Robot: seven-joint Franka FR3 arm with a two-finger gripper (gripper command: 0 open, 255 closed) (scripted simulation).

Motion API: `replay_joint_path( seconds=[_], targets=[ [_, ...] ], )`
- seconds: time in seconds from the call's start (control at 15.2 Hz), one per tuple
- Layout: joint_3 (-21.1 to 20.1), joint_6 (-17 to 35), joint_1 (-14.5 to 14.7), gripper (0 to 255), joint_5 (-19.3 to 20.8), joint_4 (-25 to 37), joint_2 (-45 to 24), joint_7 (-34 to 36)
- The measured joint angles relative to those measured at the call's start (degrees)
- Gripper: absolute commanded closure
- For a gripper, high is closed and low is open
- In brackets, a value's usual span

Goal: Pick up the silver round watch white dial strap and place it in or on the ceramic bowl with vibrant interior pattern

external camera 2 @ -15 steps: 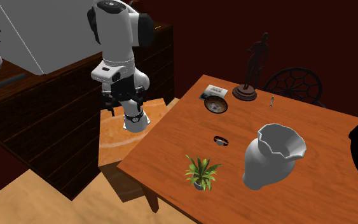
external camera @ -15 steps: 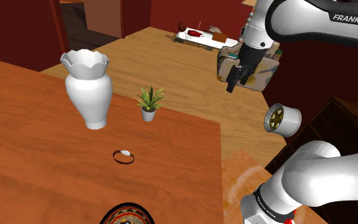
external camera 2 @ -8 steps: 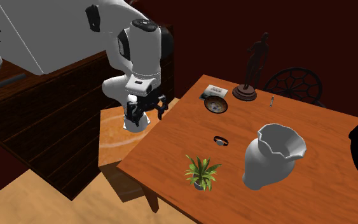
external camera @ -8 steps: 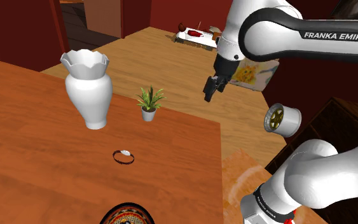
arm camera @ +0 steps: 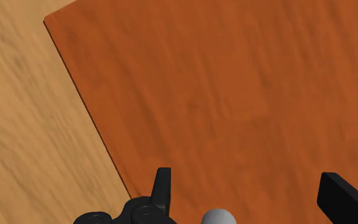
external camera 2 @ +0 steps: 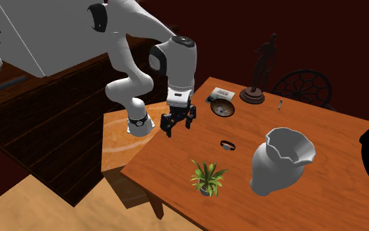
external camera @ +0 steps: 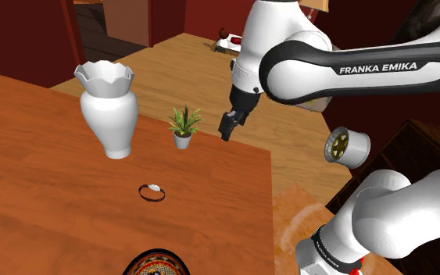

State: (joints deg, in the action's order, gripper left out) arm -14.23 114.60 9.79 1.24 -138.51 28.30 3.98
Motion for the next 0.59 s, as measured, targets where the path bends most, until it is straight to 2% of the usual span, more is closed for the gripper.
replay_joint_path(
  seconds=[0.59],
  targets=[
    [-8.5,10.1,3.4,0,2.4,3.4,-12.2,5.3]
  ],
)
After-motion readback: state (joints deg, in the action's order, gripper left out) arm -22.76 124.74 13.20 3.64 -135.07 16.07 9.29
